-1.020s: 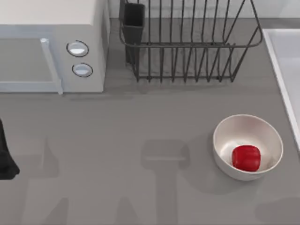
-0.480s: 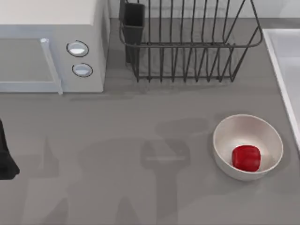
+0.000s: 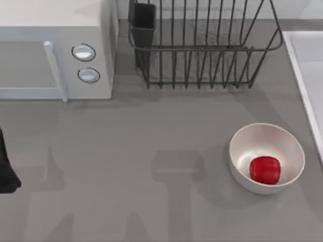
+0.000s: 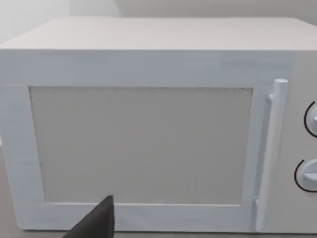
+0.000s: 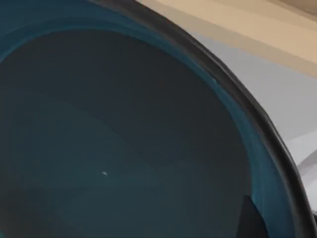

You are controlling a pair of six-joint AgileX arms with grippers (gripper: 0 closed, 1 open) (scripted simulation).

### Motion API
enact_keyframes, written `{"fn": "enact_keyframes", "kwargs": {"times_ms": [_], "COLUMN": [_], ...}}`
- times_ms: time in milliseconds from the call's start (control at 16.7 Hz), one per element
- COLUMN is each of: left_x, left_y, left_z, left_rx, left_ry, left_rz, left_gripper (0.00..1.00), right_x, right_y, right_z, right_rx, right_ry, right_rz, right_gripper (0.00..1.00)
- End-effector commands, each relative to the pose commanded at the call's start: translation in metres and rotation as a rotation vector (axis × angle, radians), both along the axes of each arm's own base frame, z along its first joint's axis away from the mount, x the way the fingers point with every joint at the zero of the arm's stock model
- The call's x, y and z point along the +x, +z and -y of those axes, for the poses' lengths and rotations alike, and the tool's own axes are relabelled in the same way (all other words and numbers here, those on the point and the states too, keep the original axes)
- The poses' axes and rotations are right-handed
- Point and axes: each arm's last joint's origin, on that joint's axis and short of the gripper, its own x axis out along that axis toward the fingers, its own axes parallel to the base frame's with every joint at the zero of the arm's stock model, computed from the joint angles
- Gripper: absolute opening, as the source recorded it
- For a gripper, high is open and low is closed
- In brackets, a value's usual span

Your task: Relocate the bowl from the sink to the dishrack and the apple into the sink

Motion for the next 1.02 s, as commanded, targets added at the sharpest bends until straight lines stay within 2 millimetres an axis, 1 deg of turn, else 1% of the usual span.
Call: {"fn": "enact_keyframes", "kwargs": {"times_ms": [60,180,300,420,540,780,900,1020], "left_x": [0.000,0.000,0.000,0.000,0.000,0.000,0.000,0.000], "left_y": [0.000,0.000,0.000,0.000,0.000,0.000,0.000,0.000], "left_z": [0.000,0.000,0.000,0.000,0.000,0.000,0.000,0.000], "left_rx": [0.000,0.000,0.000,0.000,0.000,0.000,0.000,0.000], "left_ry": [0.000,0.000,0.000,0.000,0.000,0.000,0.000,0.000], "left_rz": [0.000,0.000,0.000,0.000,0.000,0.000,0.000,0.000], "left_gripper": [1.00,1.00,1.00,1.00,1.00,1.00,1.00,1.00], "right_x": [-0.007,-0.024,-0.041,-0.056,-0.064,-0.064,-0.062,-0.054], "right_y": [0.005,0.016,0.026,0.034,0.038,0.038,0.036,0.026], "right_z": [-0.022,-0.057,-0.080,-0.095,-0.103,-0.103,-0.103,-0.107], "right_rx": [0.051,0.163,0.267,0.344,0.382,0.386,0.384,0.381], "right_ry": [0.015,0.034,0.044,0.052,0.058,0.059,0.059,0.057], "right_rz": [0.080,0.219,0.322,0.386,0.414,0.416,0.412,0.411], "right_gripper": [0.00,0.00,0.00,0.00,0.00,0.00,0.00,0.00]}}
